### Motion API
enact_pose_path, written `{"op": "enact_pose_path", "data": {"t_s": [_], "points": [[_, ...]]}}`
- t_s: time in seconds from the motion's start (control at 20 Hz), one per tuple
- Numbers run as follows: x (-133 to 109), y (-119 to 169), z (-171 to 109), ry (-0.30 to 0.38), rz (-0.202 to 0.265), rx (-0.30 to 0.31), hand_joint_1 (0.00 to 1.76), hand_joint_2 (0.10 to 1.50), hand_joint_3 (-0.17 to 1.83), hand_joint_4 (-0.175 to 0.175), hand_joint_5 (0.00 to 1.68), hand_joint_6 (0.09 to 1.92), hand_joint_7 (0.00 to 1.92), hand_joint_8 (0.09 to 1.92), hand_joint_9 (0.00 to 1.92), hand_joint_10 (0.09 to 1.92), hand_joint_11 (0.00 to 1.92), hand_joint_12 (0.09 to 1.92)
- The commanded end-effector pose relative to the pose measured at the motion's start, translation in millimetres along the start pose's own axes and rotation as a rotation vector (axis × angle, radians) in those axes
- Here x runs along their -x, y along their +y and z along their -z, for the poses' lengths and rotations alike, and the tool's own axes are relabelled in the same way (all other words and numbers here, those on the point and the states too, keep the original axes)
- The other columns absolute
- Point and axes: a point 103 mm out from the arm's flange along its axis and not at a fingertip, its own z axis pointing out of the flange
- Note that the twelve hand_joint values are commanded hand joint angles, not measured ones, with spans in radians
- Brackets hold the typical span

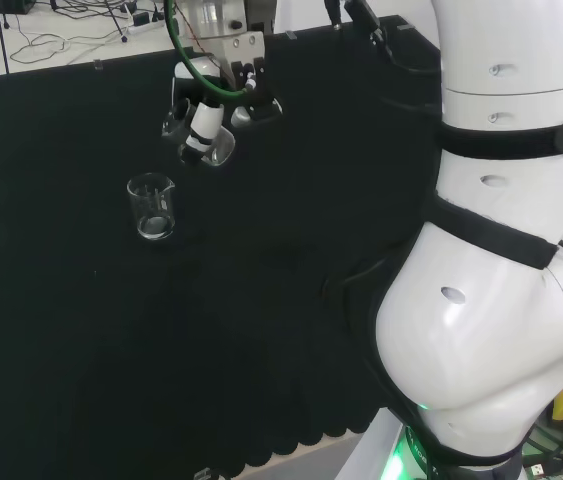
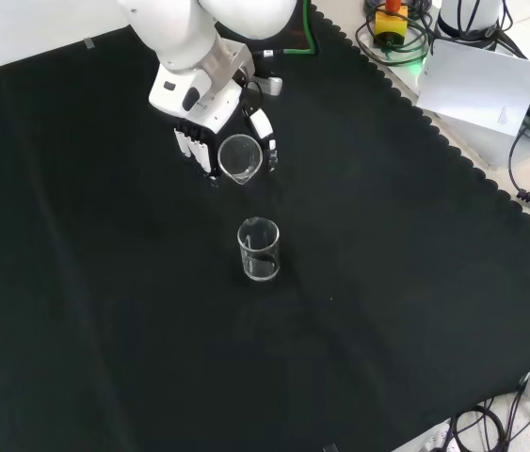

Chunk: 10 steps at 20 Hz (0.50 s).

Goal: Place the beaker back on the table.

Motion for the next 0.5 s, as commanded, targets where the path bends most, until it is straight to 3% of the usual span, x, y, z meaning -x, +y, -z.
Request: {"op": "enact_pose_path", "data": {"t_s": [0.05,0.5], "points": [[21.0,-4.4,-15.9,0.084,0.009,0.089,1.31,0.63,0.72,-0.175,1.23,0.74,1.29,0.72,1.66,0.09,1.18,0.85],[40.4,-5.0,-44.9,0.183,0.045,0.162,1.31,0.63,0.72,-0.175,1.23,0.74,1.29,0.72,1.65,0.09,1.17,0.85]]}}
